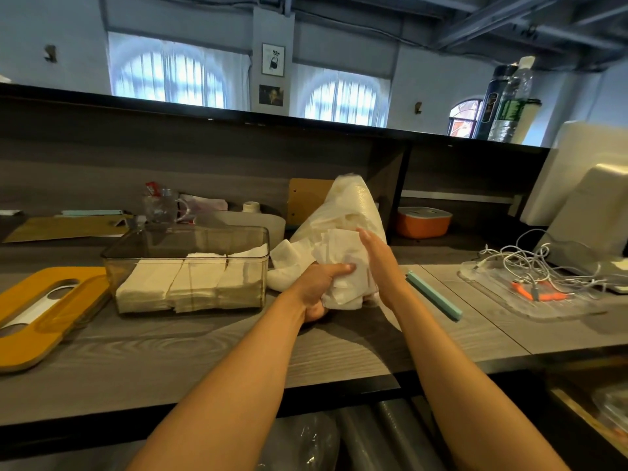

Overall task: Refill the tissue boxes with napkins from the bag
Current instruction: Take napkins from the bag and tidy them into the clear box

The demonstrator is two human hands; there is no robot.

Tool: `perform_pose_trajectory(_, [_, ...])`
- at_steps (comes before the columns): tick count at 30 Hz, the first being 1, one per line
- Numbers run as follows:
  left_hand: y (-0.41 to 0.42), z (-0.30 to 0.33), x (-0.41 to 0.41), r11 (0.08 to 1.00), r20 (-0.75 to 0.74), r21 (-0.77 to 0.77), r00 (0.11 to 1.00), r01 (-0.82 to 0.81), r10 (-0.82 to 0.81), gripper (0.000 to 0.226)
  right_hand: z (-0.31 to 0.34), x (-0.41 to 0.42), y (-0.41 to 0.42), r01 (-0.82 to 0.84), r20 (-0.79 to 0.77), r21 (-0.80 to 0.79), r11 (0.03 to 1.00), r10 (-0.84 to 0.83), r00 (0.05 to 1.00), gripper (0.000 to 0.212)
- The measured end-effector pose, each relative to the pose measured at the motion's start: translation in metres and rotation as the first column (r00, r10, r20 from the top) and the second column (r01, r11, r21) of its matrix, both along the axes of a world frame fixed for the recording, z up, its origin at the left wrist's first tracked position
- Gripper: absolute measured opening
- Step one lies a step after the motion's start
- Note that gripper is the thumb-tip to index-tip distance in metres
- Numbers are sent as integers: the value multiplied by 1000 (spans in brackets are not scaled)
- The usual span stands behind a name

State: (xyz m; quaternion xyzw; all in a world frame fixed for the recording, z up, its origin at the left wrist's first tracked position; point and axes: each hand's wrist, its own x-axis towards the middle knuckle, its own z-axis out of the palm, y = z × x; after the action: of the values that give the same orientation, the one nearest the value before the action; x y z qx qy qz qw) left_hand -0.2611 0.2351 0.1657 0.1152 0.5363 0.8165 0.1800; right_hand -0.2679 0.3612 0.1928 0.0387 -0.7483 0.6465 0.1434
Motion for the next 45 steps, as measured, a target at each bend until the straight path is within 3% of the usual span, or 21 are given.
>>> perform_pose_trajectory(4, [-1, 0, 2, 996, -19, -54, 997, 73, -74, 21, -2, 2, 5, -126, 173, -105, 986, 143, 974, 46])
perform_pose_trajectory(8, [-1, -2, 3, 993, -34, -98, 997, 60, -64, 23, 0, 2, 2, 47, 331, 54, 997, -62, 941, 46])
perform_pose_trajectory(12, [1, -3, 5, 977, -99, -211, 993, 36, -58, 36, -7, 13, 15, 94, 288, -14, 995, -86, 954, 57])
perform_pose_trajectory(17, [6, -2, 18, 967, -185, -251, 983, -34, -13, 43, -14, 36, 23, 104, 64, -207, 973, -93, 994, 18])
perform_pose_trajectory(20, [8, -4, 23, 946, -282, -248, 950, -207, 134, 39, -19, 49, 31, 159, -20, -252, 954, -170, 985, 25])
perform_pose_trajectory(23, [6, -5, 33, 894, -332, -242, 898, -376, 288, 30, -26, 58, 34, 116, -13, -205, 972, -121, 993, 48])
perform_pose_trajectory(26, [2, -5, 40, 844, -336, -210, 847, -494, 412, 25, -28, 63, 30, 58, 57, -164, 985, -49, 997, 56])
perform_pose_trajectory(33, [11, -3, 49, 707, -500, -409, 789, -578, 356, 37, -28, 64, 19, 37, 69, 33, 999, -39, 997, 56])
perform_pose_trajectory(37, [11, -4, 47, 618, -561, -359, 691, -699, 455, 29, -28, 61, 15, 131, 24, 48, 990, -132, 991, 51])
perform_pose_trajectory(40, [12, -4, 46, 572, -597, -370, 659, -732, 458, 23, -27, 55, 2, 197, 30, -2, 980, -197, 980, 36])
perform_pose_trajectory(43, [12, -5, 45, 548, -599, -371, 645, -749, 475, 20, -28, 49, -14, 255, 47, 112, 960, -261, 964, 43])
perform_pose_trajectory(45, [10, -6, 44, 525, -594, -368, 628, -768, 502, 21, -28, 47, -14, 300, 22, 127, 946, -305, 952, 27])
